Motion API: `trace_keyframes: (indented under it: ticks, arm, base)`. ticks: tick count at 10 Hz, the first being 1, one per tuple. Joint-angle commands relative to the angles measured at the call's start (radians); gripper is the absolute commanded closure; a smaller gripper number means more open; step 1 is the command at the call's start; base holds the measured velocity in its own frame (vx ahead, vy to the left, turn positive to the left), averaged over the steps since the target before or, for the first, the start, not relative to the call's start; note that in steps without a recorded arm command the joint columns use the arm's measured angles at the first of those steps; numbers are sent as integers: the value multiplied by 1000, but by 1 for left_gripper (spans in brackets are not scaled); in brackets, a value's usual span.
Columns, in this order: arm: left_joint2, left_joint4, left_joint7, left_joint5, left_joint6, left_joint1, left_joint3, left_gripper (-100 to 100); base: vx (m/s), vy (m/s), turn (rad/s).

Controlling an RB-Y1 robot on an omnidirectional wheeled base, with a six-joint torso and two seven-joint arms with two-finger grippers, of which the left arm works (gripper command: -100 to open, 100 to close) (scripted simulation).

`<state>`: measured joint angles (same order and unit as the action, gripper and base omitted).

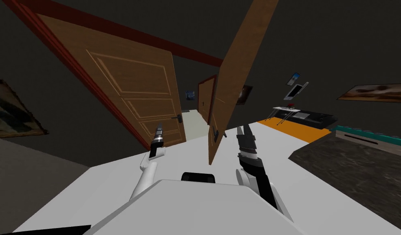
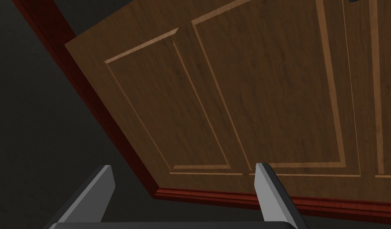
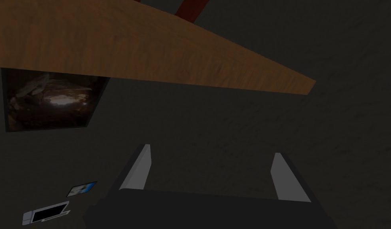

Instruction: Pull the door open

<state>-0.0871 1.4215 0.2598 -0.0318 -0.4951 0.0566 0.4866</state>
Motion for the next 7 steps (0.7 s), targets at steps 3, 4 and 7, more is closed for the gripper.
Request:
trace_keyframes:
  ticks: [3,4,7]
  arm:
    - [-2,-89,11,9,2,55,59,-100]
    - [-2,-122,15,13,2,75,81,-100]
    - [-2,-217,28,22,4,137,145,-100]
  base:
    - [60,86,-125]
    - [25,58,-120]
    - [49,94,-183]
